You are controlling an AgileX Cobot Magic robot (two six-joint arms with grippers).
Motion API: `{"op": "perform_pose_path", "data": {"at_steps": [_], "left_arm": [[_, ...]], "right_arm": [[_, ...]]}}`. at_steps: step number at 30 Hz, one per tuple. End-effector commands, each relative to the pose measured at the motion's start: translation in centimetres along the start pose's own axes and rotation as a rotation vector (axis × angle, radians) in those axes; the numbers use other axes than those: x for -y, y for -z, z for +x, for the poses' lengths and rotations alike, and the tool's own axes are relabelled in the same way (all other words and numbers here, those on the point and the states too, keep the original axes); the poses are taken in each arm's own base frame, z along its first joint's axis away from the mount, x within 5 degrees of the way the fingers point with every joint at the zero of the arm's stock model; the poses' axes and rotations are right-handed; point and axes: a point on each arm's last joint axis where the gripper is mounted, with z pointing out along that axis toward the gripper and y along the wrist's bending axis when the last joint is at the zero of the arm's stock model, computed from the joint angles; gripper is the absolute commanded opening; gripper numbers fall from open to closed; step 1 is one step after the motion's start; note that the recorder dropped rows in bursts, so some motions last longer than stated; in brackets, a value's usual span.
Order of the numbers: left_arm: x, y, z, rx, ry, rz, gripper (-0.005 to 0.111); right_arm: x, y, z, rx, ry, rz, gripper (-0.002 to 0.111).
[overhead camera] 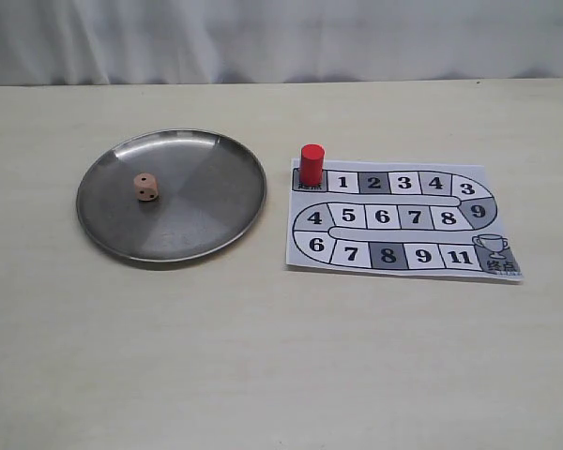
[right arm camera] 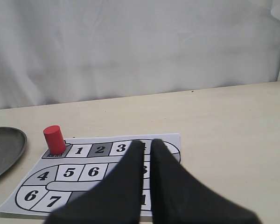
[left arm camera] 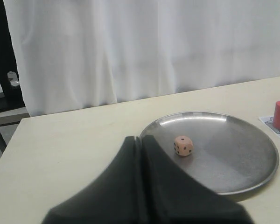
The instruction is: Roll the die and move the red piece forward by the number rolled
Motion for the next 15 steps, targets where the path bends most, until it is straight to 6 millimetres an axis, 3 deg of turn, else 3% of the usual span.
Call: {"op": "perform_pose_path", "data": {"at_steps": [1,15], "left_arm": [[0.03,0.00,-0.03,0.008,0.003,0.004,0.000],[0.03,0.00,-0.03,0.008,0.003,0.004,0.000]], "right_arm": [[0.03,0.03,0.08,0.001,0.009,0.004,0.004],[0.02,0.04,-0.20,0.031,0.009,0.002,0.004]]}}
